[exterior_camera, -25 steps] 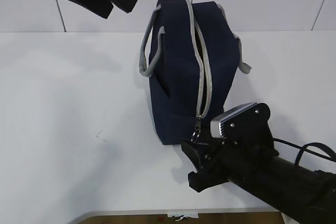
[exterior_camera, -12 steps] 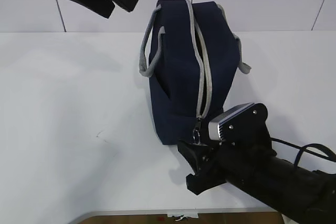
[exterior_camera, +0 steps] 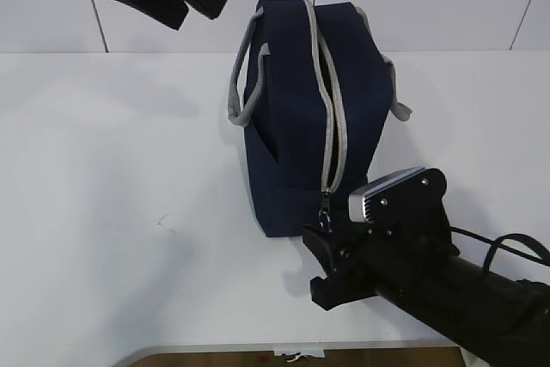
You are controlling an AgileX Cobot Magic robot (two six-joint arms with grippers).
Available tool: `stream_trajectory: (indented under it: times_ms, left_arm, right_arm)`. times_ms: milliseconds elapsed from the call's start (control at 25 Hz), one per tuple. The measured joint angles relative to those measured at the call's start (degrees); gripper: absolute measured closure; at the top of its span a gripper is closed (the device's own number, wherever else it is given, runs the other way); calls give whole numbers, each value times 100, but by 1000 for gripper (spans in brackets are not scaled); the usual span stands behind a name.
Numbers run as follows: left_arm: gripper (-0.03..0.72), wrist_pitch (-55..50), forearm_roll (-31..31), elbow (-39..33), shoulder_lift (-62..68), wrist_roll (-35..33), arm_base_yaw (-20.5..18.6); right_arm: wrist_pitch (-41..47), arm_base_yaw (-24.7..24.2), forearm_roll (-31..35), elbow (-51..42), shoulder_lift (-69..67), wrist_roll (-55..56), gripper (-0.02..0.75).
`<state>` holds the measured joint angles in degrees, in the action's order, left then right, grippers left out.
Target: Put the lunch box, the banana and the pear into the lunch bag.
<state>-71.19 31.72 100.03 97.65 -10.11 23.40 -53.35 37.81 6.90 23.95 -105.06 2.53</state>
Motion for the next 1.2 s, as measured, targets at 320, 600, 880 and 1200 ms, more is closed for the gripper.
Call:
stream_trajectory:
  times_ms: [320,600,880,1200]
  left_arm:
    - [256,0,10,0,0,0,0]
    - [255,0,10,0,0,0,0]
    - [256,0,10,0,0,0,0]
    - [255,0,121,0,0,0,0]
  right_arm:
    - [34,0,48,0,0,10,521]
    - [43,0,48,0,-4,216,528]
    - [43,0,48,-11,-4,254,528]
    - [43,0,48,-20,-4,257,529]
